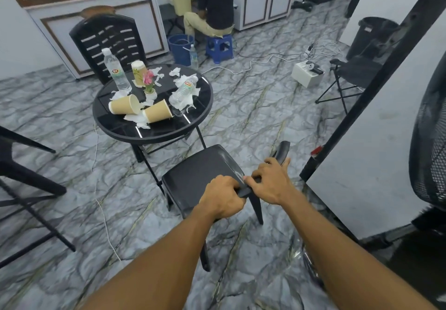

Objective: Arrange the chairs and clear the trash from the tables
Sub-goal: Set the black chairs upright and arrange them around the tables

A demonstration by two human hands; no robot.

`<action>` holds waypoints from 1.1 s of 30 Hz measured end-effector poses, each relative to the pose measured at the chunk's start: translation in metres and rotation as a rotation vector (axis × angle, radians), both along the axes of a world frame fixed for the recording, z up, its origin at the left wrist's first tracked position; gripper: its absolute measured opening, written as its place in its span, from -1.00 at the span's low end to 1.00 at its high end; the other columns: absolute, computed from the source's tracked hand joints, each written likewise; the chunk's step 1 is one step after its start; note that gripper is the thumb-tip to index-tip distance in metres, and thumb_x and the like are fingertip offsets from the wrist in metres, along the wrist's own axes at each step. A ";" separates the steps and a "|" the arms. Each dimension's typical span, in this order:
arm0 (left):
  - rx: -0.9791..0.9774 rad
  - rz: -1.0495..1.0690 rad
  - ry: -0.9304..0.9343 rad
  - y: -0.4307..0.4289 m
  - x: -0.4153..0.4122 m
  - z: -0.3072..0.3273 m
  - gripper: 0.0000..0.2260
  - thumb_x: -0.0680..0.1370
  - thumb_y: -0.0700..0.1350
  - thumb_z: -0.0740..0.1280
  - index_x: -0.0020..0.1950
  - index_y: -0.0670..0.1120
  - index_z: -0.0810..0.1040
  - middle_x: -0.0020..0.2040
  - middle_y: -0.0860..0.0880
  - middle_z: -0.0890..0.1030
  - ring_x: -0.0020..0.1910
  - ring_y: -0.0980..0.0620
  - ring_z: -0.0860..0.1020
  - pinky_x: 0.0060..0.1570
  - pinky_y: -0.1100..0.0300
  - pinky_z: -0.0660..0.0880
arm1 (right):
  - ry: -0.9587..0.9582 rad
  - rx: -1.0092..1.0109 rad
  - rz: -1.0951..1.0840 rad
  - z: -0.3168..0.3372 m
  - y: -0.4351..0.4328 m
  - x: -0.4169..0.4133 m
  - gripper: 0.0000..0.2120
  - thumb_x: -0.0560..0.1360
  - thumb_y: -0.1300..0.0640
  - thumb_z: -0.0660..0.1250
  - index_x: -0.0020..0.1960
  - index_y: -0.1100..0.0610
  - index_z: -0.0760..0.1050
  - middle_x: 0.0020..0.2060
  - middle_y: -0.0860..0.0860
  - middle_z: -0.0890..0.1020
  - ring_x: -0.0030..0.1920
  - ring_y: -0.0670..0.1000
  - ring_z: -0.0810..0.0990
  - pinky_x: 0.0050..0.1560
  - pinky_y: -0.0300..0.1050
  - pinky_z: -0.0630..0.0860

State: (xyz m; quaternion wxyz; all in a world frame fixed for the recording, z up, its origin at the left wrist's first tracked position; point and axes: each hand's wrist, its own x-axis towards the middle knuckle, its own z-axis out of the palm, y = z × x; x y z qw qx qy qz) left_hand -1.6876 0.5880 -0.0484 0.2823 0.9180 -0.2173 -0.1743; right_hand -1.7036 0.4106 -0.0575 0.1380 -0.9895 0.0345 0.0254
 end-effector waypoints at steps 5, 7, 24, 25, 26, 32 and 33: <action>-0.056 -0.013 0.070 0.006 -0.001 -0.002 -0.71 0.38 0.15 0.42 -0.45 0.06 0.46 -0.51 0.00 0.45 -0.48 -0.01 0.38 -0.44 0.15 0.30 | -0.074 -0.086 0.041 0.002 0.013 -0.019 -0.43 0.48 -0.34 -0.03 -0.22 -0.04 0.63 -0.25 -0.12 0.58 0.12 -0.05 0.44 0.44 0.39 -0.24; -0.078 -0.070 0.186 0.019 0.001 -0.004 -0.74 0.33 0.33 0.43 -0.36 0.19 0.55 -0.41 0.07 0.56 -0.39 0.05 0.48 -0.37 0.11 0.41 | -0.024 -0.106 0.048 0.009 0.026 -0.016 -0.43 0.47 -0.34 -0.02 -0.28 -0.02 0.61 -0.32 -0.11 0.58 0.15 -0.05 0.45 0.45 0.35 -0.27; 0.061 0.795 0.118 0.413 0.029 0.008 -0.64 0.49 -0.09 0.36 0.29 -0.05 0.57 0.10 -0.01 0.64 0.06 -0.01 0.59 0.02 0.17 0.52 | 0.323 0.098 0.614 0.067 0.384 0.109 -0.82 0.52 0.07 0.24 -0.09 0.09 0.60 -0.14 0.05 0.65 -0.12 0.09 0.61 -0.07 0.01 0.58; 0.057 0.839 0.109 0.435 0.028 0.010 -0.62 0.48 -0.09 0.35 0.31 -0.05 0.57 0.12 -0.02 0.64 0.09 -0.01 0.59 0.05 0.16 0.53 | 0.299 0.096 0.665 0.069 0.414 0.115 -0.80 0.53 0.05 0.24 0.00 0.08 0.62 -0.06 0.03 0.66 -0.04 0.08 0.62 -0.01 0.02 0.58; 0.056 0.889 0.101 0.457 0.024 0.013 -0.60 0.47 -0.08 0.34 0.32 -0.04 0.57 0.16 -0.03 0.63 0.12 -0.02 0.58 0.08 0.13 0.54 | 0.290 0.089 0.716 0.070 0.445 0.118 -0.77 0.53 0.04 0.24 0.08 0.05 0.61 0.01 0.01 0.66 0.04 0.07 0.61 0.05 0.01 0.56; 0.053 1.182 0.123 0.571 -0.041 0.013 -0.58 0.48 -0.10 0.29 0.35 0.01 0.53 0.30 -0.03 0.58 0.21 -0.08 0.55 0.14 0.02 0.55 | 0.359 0.071 1.058 0.061 0.605 0.104 -0.73 0.55 0.05 0.26 0.20 0.08 0.57 0.13 0.04 0.62 0.12 0.07 0.57 0.10 -0.03 0.53; 0.043 1.242 0.131 0.585 -0.057 0.012 -0.58 0.48 -0.11 0.29 0.34 0.03 0.53 0.29 -0.02 0.58 0.18 -0.07 0.57 0.12 0.03 0.56 | 0.364 0.065 1.108 0.058 0.626 0.097 -0.75 0.55 0.06 0.26 0.16 0.10 0.58 0.10 0.06 0.63 0.10 0.09 0.58 0.10 0.01 0.54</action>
